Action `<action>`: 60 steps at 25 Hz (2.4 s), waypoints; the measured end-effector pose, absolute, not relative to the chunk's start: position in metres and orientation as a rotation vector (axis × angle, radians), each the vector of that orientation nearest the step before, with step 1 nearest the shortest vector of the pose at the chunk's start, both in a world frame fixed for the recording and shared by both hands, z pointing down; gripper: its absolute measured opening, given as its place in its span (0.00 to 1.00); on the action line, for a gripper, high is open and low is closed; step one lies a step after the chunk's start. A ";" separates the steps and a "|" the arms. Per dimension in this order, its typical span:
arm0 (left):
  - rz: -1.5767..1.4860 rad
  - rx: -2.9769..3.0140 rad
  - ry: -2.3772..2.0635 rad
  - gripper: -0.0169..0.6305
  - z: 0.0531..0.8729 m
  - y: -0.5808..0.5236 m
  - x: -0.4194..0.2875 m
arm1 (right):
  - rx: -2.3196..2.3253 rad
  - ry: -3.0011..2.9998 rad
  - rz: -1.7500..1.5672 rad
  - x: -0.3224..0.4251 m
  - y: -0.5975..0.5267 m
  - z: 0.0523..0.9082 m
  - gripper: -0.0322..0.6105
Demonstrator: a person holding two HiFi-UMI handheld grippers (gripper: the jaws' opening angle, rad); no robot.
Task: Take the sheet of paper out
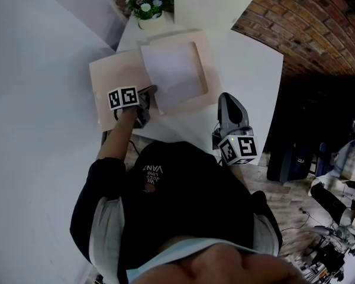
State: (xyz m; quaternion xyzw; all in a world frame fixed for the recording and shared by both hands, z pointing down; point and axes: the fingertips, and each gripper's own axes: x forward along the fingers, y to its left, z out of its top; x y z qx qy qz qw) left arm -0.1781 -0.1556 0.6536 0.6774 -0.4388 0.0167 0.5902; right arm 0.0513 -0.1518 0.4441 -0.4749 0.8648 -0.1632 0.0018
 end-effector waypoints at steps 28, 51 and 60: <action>0.290 1.797 -1.250 0.03 0.602 -0.105 -0.235 | -1.134 2.909 -0.532 -0.017 -0.142 0.453 0.05; 0.476 2.068 -1.357 0.03 0.521 -0.078 -0.241 | -0.967 3.002 -0.466 -0.045 -0.141 0.449 0.05; 0.451 2.229 -1.279 0.03 0.476 -0.071 -0.226 | -0.954 3.002 -0.443 -0.049 -0.146 0.443 0.05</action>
